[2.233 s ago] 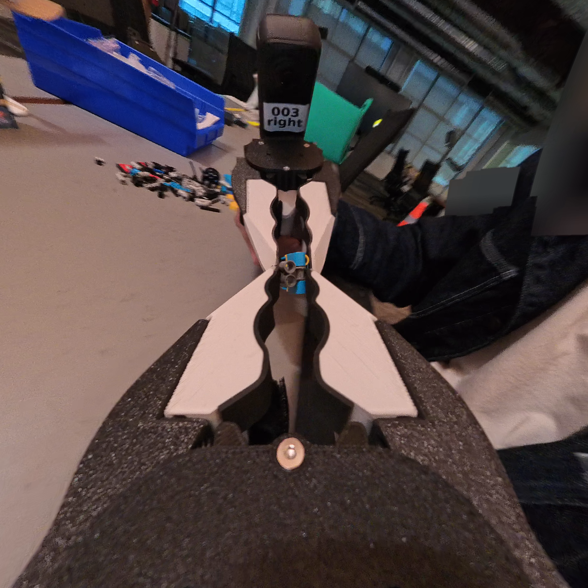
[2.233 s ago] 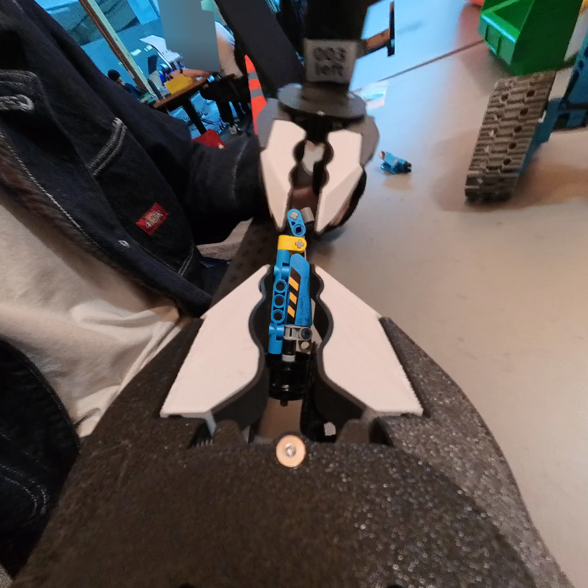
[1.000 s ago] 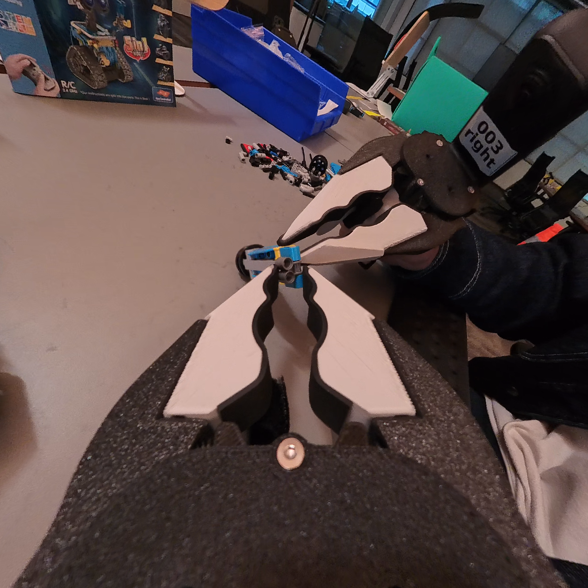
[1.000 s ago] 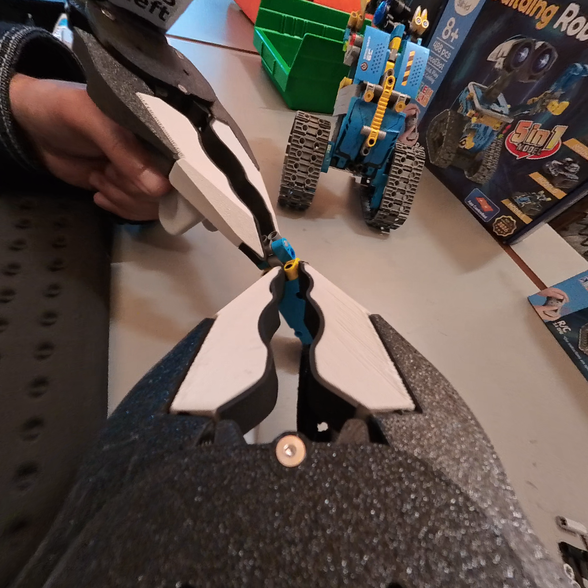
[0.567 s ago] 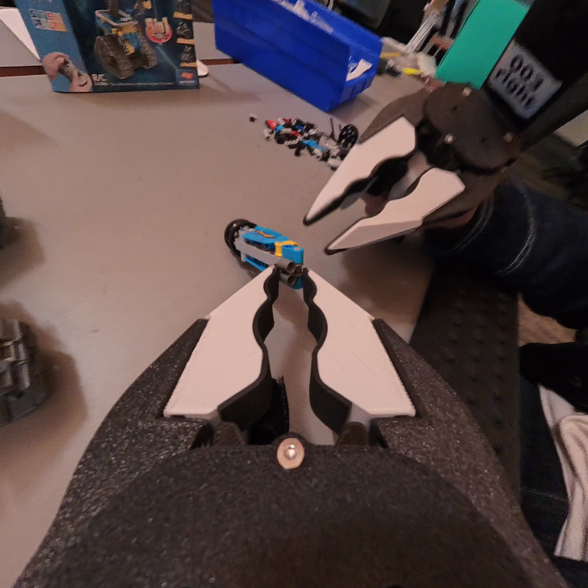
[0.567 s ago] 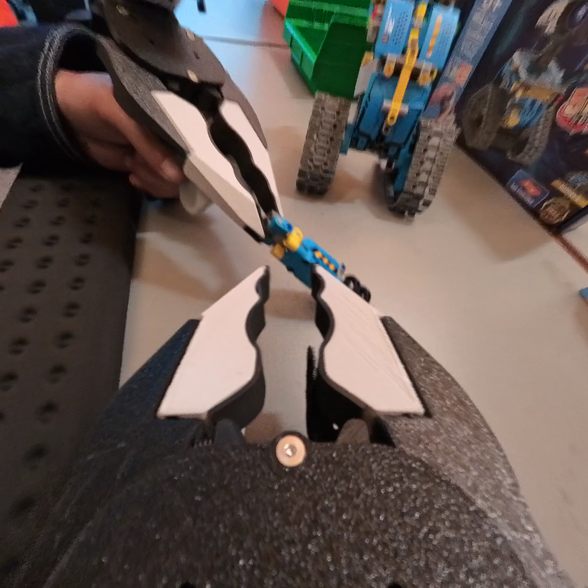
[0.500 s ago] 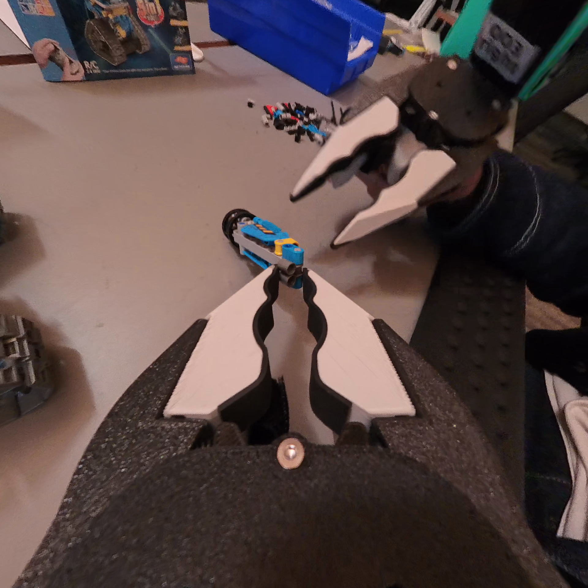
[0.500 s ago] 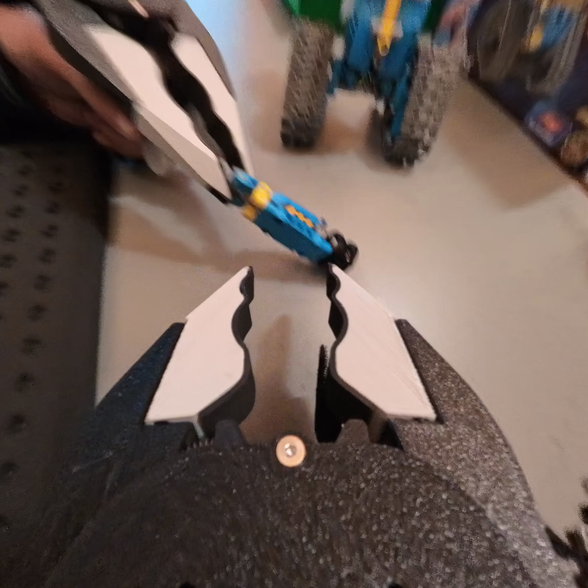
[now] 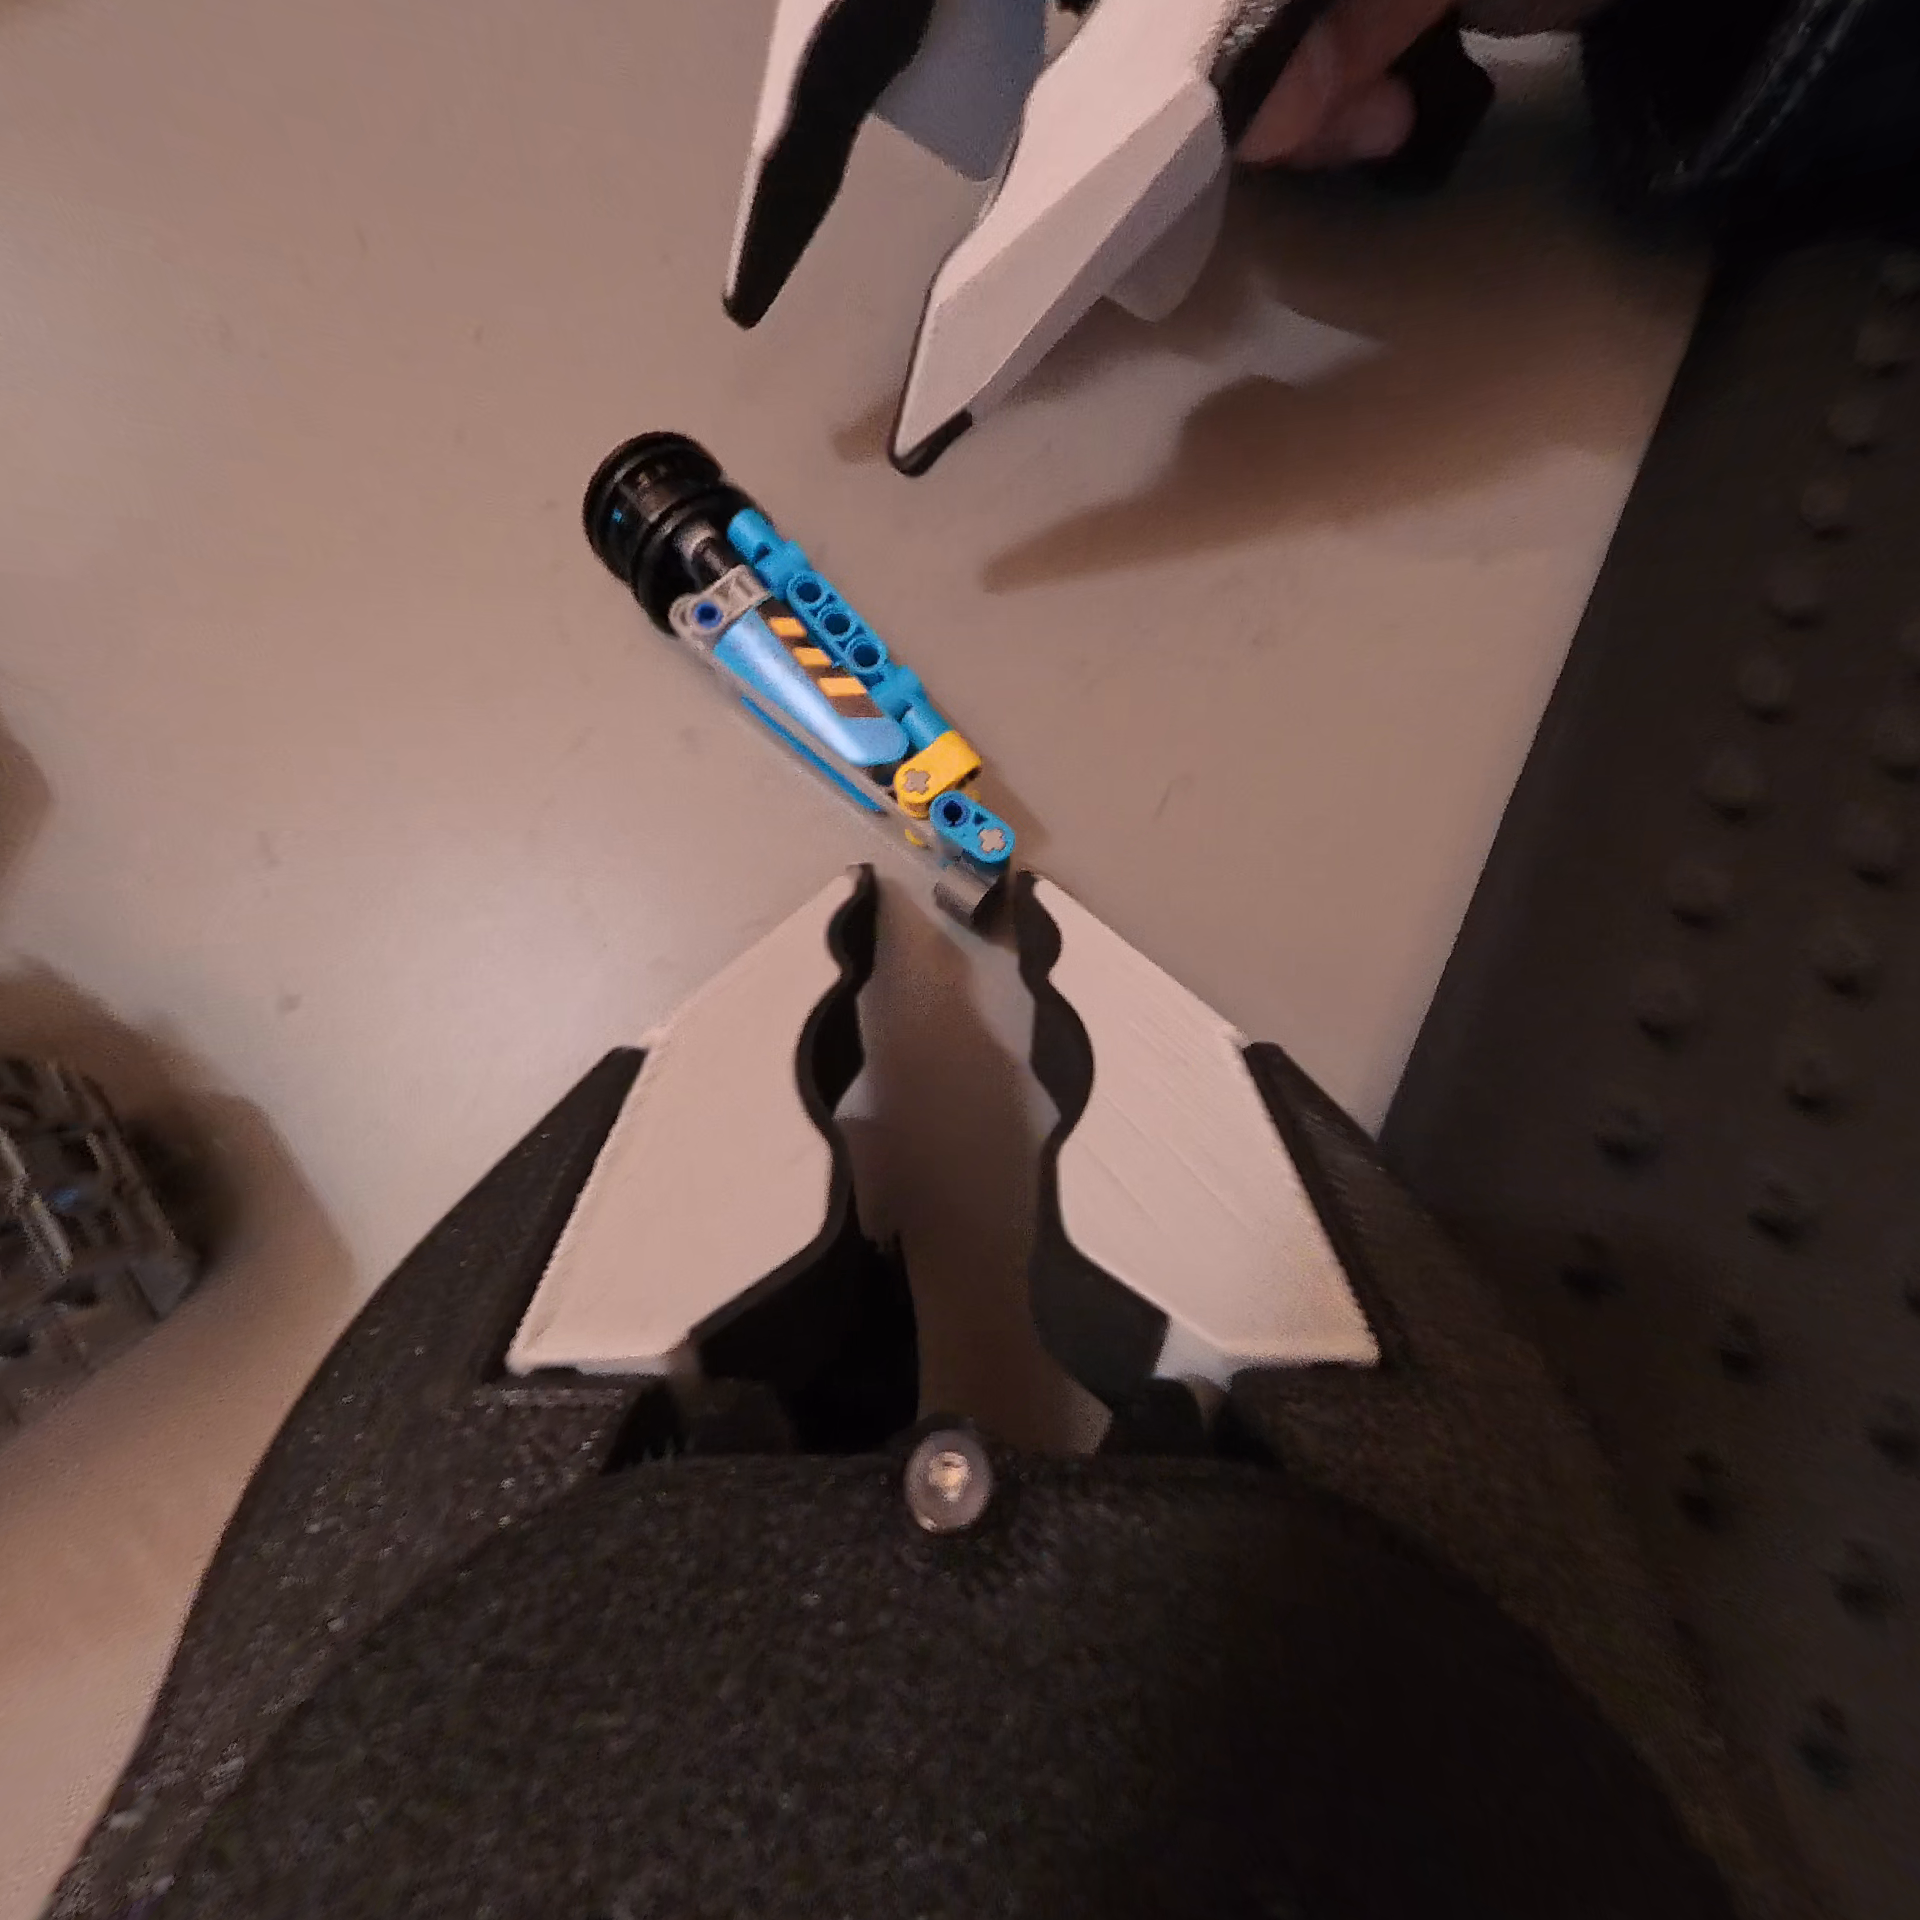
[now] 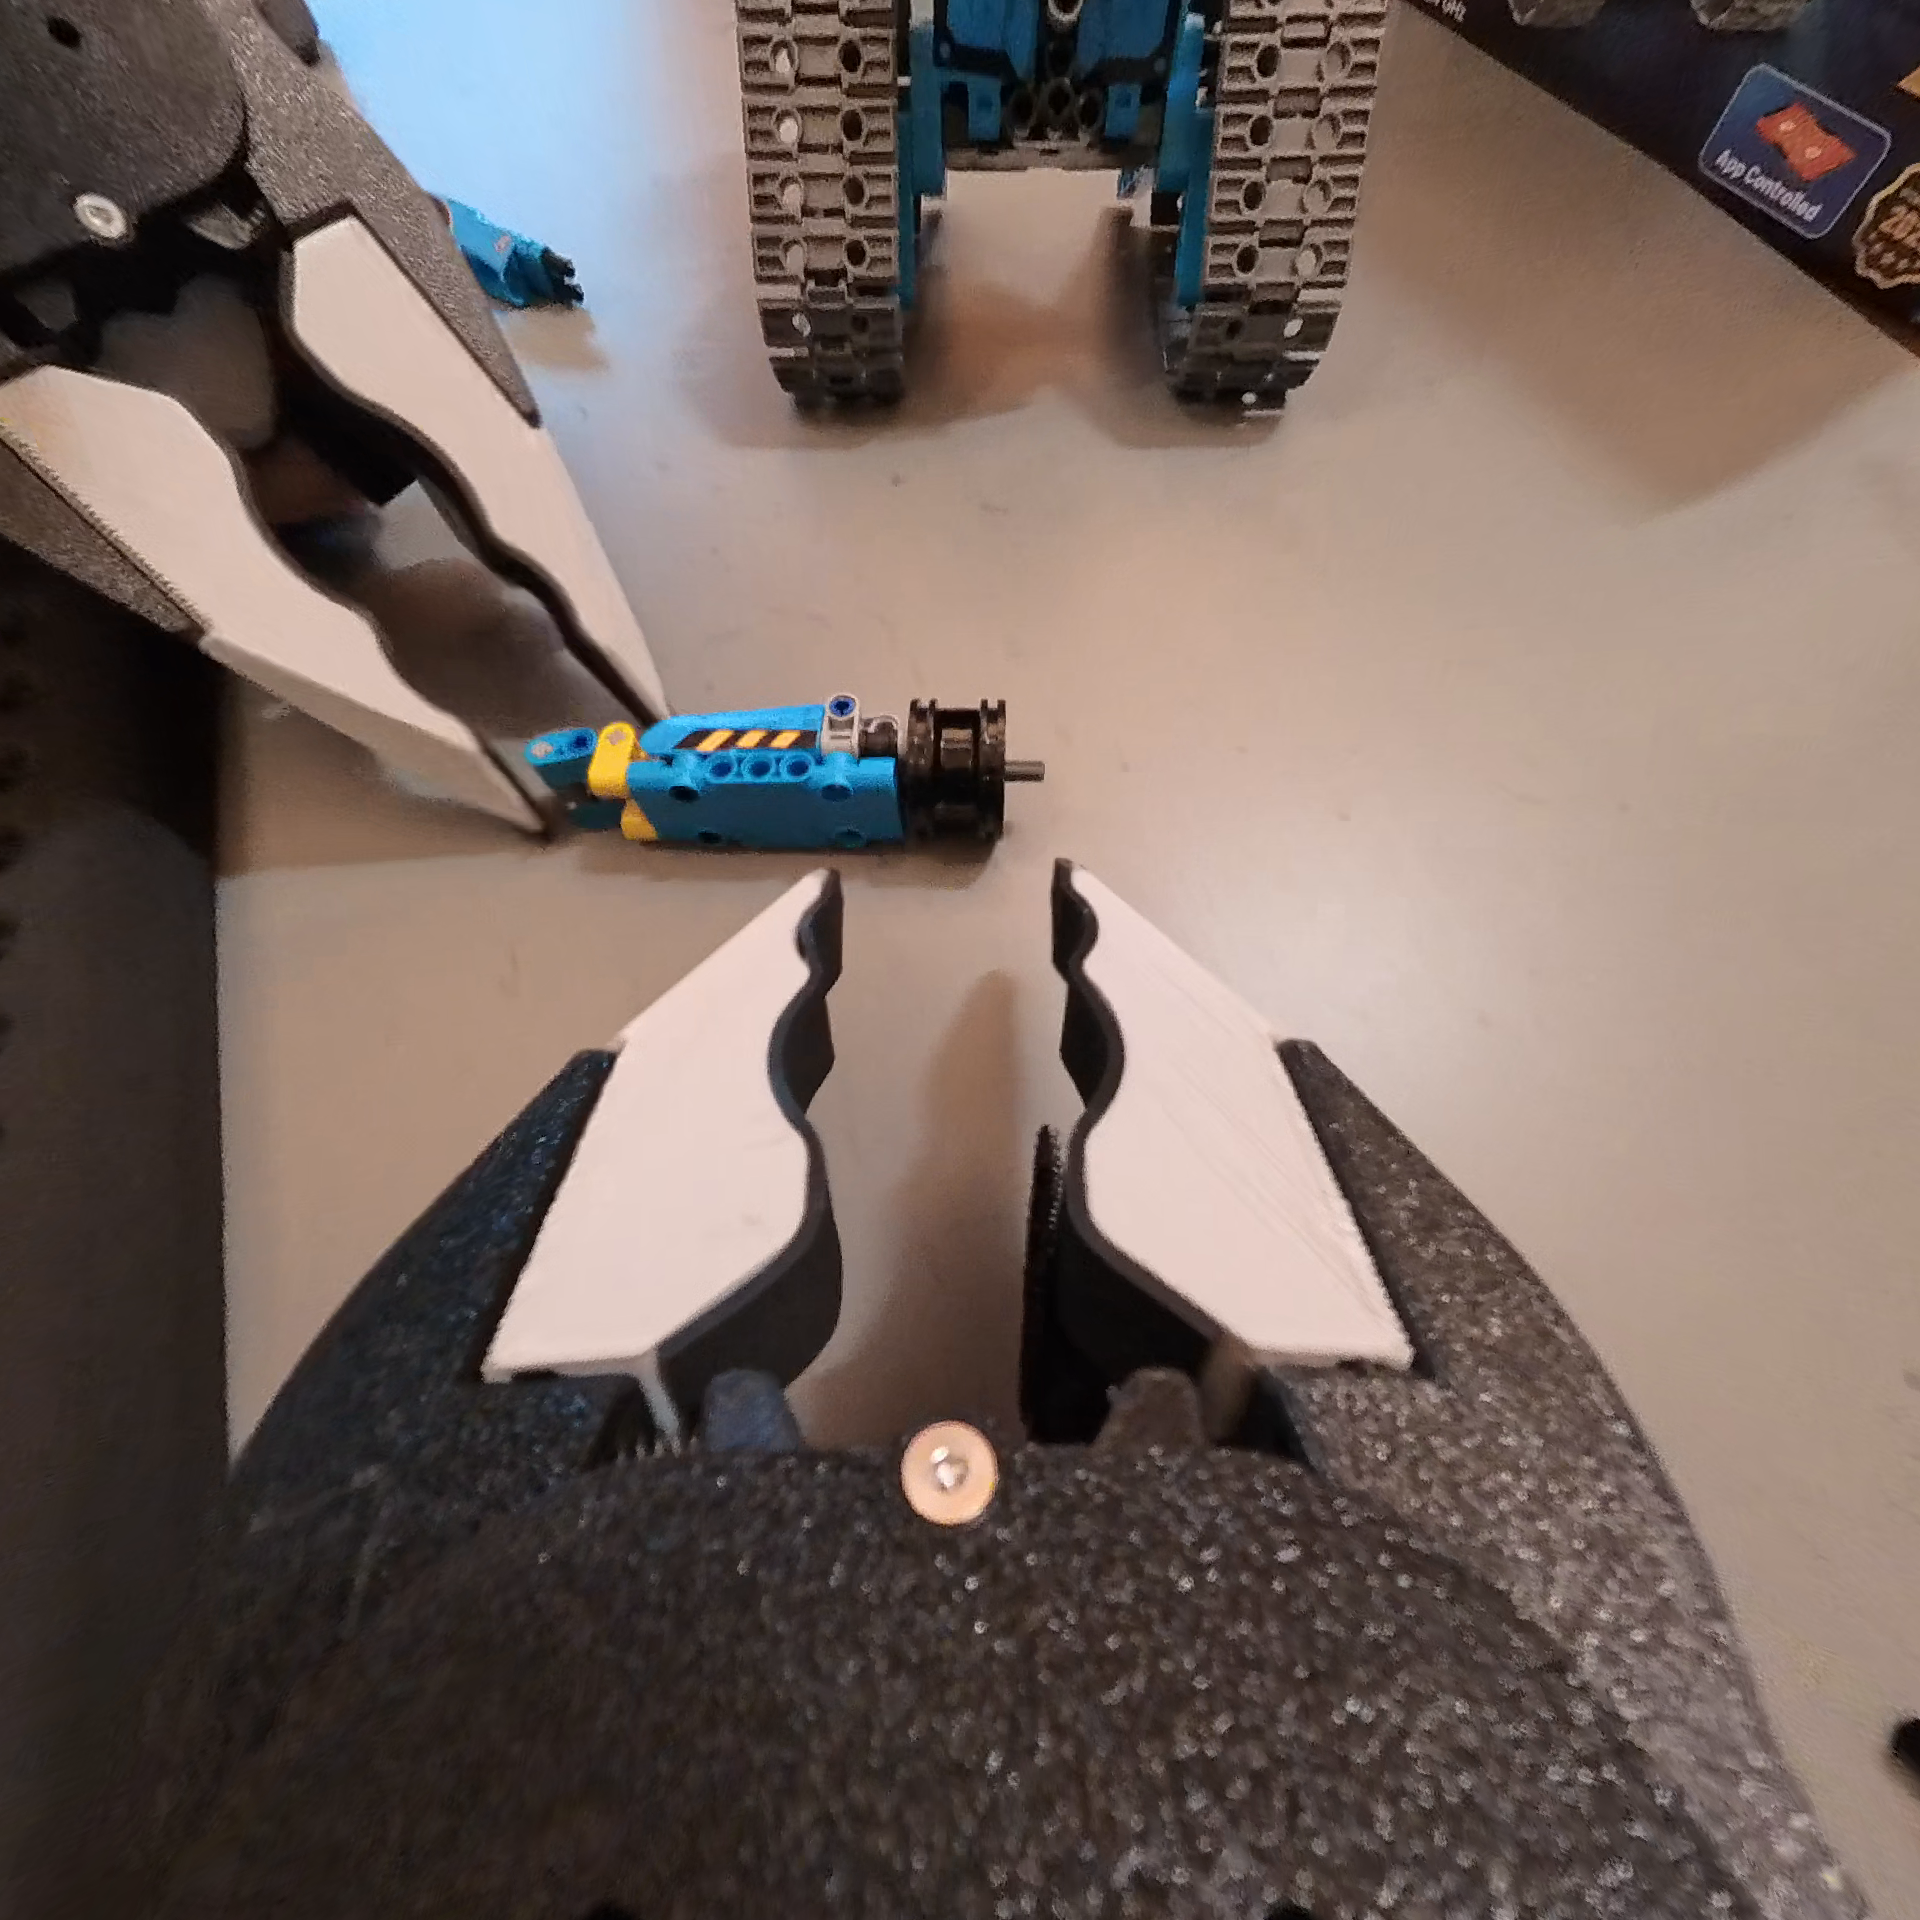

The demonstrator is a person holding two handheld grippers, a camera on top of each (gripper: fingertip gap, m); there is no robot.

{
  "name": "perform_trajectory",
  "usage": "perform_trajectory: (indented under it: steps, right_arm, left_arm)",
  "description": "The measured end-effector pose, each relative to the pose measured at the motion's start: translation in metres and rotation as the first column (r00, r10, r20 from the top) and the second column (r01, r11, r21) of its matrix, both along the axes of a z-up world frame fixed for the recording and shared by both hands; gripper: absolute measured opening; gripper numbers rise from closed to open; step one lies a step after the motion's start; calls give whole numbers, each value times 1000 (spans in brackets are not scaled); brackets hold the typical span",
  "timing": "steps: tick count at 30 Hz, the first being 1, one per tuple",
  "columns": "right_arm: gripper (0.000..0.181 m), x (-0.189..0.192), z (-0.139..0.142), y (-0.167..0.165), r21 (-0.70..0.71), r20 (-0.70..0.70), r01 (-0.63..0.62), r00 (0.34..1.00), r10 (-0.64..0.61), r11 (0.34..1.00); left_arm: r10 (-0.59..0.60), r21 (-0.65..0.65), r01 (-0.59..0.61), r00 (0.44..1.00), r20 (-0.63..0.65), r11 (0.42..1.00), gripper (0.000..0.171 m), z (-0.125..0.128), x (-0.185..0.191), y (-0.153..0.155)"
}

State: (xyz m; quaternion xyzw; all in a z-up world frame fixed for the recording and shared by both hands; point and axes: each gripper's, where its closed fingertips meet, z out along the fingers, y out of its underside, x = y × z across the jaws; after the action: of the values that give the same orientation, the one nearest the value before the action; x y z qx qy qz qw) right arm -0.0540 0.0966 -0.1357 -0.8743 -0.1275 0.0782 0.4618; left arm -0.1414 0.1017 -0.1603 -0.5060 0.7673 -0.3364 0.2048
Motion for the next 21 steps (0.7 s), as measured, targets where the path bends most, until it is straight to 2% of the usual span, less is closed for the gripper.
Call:
perform_trajectory:
  steps: [2, 4, 7, 9, 11, 12, 13, 16, 21]
  right_arm:
    - [33, 2, 3, 7, 21, 0, 51, 999, -51, 998]
    - [32, 2, 6, 13, 32, -21, 78, 997, -77, 996]
    - [32, 4, 4, 20, 16, -54, 114, 992, -113, 993]
    - [33, 3, -1, 21, -7, -68, 110, 992, -110, 994]
    - [30, 2, -3, 21, -14, -74, 109, 991, -110, 994]
    - [28, 1, -3, 21, -14, -75, 105, 992, -105, 994]
    - [25, 0, -4, 22, -14, -75, 101, 992, -102, 995]
    - [20, -2, 0, 25, 7, -61, 95, 994, -94, 995]
    - [11, -9, 1, 26, 12, 9, 61, 998, -61, 998]
  left_arm:
    - [32, -42, -34, 999, -40, 999, 44, 2, -4, 4]
    - [86, -71, -87, 996, -27, 994, 66, 10, 1, 7]
    - [212, -172, -210, 977, -7, 962, 75, 23, 23, 3]
    - [262, -144, -262, 965, -17, 954, 75, 17, 37, -1]
    - [305, -29, -306, 952, -28, 952, 73, 1, 46, 3]
    - [309, 6, -309, 951, -18, 951, 67, -2, 48, 3]
    - [297, 17, -297, 955, -4, 955, 57, -1, 50, 0]
    - [298, -4, -298, 954, -6, 954, 43, -1, 50, -2]
    - [281, -2, -281, 960, -3, 960, 38, -1, 48, 0]
